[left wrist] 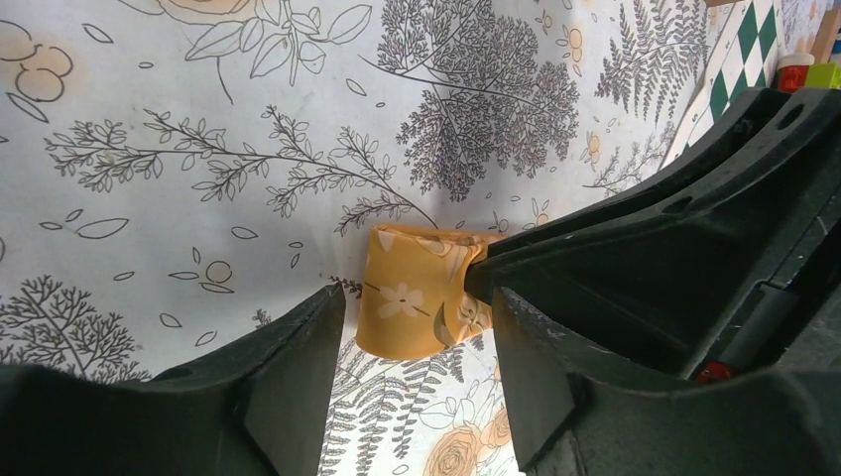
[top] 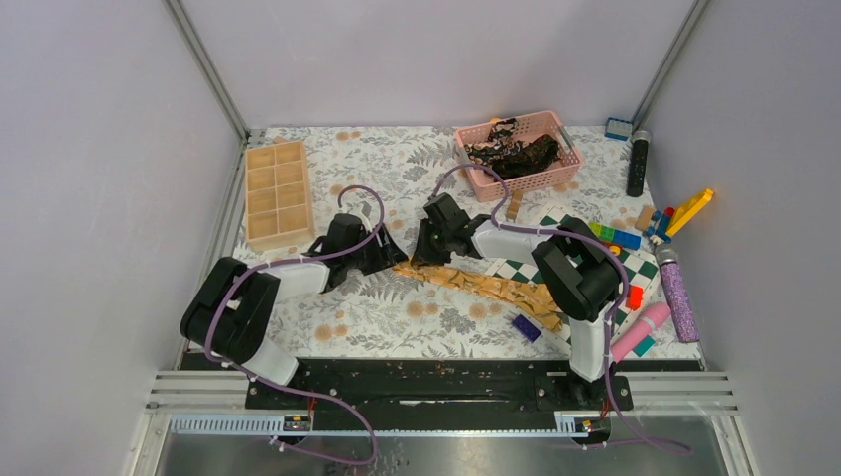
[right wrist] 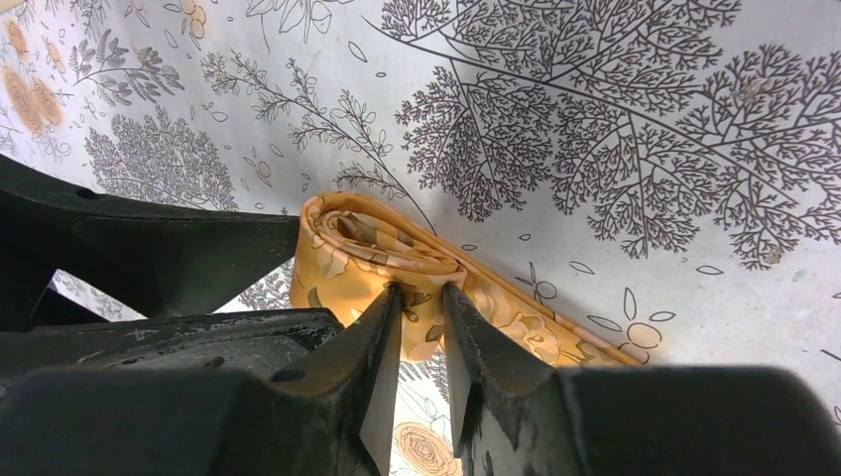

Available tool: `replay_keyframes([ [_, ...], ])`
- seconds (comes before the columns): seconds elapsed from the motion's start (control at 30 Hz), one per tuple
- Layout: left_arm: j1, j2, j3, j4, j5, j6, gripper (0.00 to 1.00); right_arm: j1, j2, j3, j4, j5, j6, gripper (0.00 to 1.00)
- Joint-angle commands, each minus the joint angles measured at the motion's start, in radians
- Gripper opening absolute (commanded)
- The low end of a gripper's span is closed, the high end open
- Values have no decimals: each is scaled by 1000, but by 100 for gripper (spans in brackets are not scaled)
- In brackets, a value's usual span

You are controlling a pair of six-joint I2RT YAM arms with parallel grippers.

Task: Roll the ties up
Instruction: Roll the tie at the center of the board.

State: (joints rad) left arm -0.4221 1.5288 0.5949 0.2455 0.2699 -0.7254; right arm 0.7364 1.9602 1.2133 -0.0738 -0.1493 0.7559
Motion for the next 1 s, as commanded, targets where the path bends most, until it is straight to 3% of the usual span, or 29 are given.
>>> replay_keyframes([
  [0.0, -9, 22, 4, 77, 31, 18, 57, -7, 18, 15, -38, 13, -9, 28],
  [0.73, -10, 76, -66, 204, 109, 7, 53, -7, 10, 5, -36, 17, -4, 28],
  [0.97, -10, 82, -71, 221, 122, 0, 39, -8, 7, 3, -35, 19, -7, 28],
])
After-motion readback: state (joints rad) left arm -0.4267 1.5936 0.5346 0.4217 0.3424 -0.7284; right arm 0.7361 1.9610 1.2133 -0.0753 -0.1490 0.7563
